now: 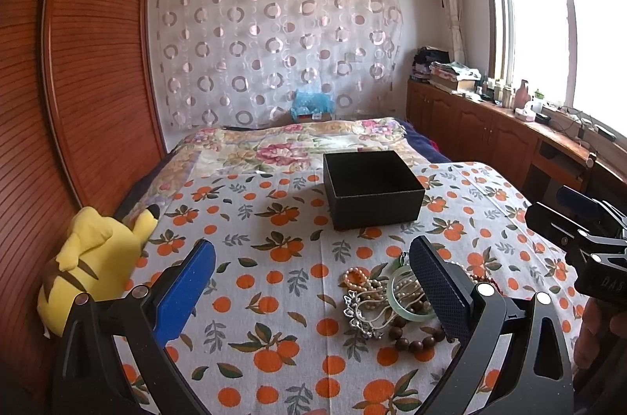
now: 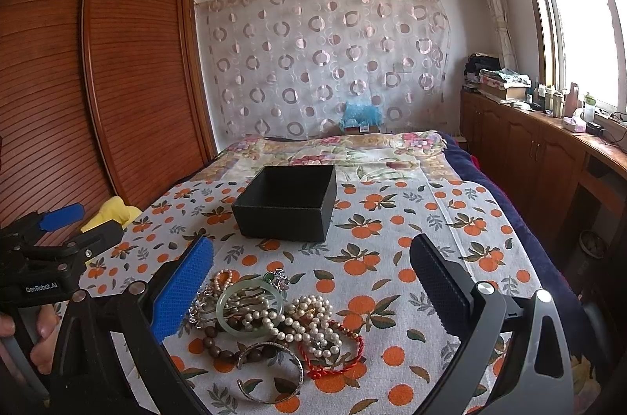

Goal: Organize jewelry

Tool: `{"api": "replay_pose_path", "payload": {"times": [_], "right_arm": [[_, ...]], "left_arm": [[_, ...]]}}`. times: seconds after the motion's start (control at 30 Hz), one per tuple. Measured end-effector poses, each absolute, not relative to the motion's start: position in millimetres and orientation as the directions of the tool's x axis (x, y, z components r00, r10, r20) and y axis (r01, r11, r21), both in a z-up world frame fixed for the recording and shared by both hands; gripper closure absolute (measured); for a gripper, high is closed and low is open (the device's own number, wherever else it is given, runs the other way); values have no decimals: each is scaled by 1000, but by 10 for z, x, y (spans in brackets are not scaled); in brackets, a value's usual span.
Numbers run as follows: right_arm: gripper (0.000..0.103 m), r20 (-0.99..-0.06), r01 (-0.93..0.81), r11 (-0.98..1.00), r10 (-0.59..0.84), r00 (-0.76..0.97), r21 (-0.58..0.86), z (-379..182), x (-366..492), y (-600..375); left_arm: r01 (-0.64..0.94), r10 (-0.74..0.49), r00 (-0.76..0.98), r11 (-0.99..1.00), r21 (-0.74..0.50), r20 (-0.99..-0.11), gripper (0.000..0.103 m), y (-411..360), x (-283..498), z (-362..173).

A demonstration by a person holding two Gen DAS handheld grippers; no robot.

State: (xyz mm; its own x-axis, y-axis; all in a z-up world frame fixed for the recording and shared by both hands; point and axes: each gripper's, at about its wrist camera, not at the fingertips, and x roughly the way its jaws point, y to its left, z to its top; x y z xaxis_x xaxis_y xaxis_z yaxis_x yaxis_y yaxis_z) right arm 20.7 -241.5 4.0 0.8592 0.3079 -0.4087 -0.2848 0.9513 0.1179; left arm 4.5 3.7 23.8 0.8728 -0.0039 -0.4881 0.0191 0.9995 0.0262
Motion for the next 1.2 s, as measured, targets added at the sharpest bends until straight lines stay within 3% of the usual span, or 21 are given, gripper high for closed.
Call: {"api": "replay_pose_path", "payload": {"times": [1.2], "right_arm": [[2, -406, -285, 951, 309, 860, 118, 61, 187, -2393]], "left_arm": [[18, -6, 878, 1000, 21, -479, 8, 17, -42, 280]]}}
